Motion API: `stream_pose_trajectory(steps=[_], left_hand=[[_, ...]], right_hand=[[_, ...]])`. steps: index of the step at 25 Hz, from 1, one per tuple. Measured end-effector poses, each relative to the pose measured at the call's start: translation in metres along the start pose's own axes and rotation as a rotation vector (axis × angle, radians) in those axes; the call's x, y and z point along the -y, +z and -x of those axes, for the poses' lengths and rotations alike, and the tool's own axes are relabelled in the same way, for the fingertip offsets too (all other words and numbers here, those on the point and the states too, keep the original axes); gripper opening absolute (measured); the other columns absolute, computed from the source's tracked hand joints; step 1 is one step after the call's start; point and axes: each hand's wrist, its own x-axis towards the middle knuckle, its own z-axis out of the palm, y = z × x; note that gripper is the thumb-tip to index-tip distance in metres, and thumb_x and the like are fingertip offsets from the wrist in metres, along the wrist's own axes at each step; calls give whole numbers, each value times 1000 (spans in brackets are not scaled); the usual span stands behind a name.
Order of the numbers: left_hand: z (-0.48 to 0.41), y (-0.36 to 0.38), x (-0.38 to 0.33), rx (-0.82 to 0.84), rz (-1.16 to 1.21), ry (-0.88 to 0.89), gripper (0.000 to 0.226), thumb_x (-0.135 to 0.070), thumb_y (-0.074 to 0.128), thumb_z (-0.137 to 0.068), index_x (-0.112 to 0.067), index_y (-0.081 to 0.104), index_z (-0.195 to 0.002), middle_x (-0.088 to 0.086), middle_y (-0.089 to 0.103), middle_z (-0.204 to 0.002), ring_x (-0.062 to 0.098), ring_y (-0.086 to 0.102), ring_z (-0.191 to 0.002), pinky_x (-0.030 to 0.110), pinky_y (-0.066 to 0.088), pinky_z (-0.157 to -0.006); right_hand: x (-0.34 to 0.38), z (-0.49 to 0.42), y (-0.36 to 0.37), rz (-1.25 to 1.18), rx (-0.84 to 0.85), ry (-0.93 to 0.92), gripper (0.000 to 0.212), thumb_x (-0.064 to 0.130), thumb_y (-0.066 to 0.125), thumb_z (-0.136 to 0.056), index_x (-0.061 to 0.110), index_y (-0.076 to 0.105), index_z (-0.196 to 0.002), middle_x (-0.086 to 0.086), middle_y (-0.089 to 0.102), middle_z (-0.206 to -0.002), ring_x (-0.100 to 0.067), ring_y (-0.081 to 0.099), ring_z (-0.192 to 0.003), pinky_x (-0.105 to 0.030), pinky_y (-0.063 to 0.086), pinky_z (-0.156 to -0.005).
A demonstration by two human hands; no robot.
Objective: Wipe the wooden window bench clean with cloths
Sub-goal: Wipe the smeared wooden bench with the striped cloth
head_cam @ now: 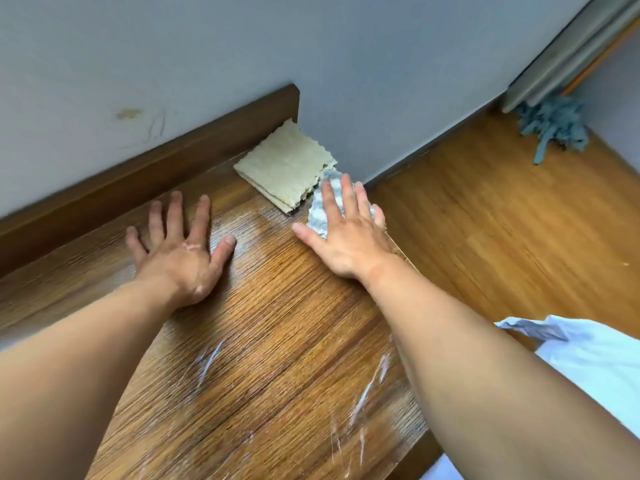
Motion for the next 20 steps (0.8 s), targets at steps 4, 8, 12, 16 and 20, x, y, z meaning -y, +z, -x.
stream_pose_trajectory(steps=[4,8,12,16,20], left_hand=[[0,0,4,6,-11,-8,83,-81,9,-87,-42,-13,-157,-1,-23,-168,26,-22,-154,61,-8,-120],[-4,1,3,20,-7,-11,84,-82,11,-87,-42,-11,-158,-1,-22,-168,26,-22,-154,62,-8,-119],[-5,4,0,-12,-11,-4,83,-81,13,-88,-41,-9,-158,-1,-21,-169,26,-19,-154,62,-6,-119],[-1,2,2,-4,-11,-16,83,-80,15,-90,-41,-8,-159,-1,-21,-169,26,-19,-155,62,-7,-120],[-3,1,0,9,2,-5,83,-81,17,-90,-41,-8,-159,-1,-21,-169,26,-20,-154,61,-8,-120]], right_hand=[[-8,30,12,91,-20,-147,96,90,5,-85,34,-19,-160,-1,-30,-166,-21,-33,-150,-54,-14,-123],[-85,116,32,164,-12,-206,91,88,-5,-84,38,-17,-160,3,-27,-168,-15,-30,-152,-54,-7,-125],[-94,157,48,82,-36,25,95,88,-14,-80,35,-23,-158,2,-33,-165,-16,-35,-150,-54,-8,-124],[-5,221,90,-24,1,-122,103,91,10,-86,25,-6,-163,-7,-16,-170,-26,-21,-155,-57,-6,-123],[3,266,116,111,46,-396,101,91,24,-86,27,15,-164,-4,11,-171,-26,8,-157,-57,10,-118]])
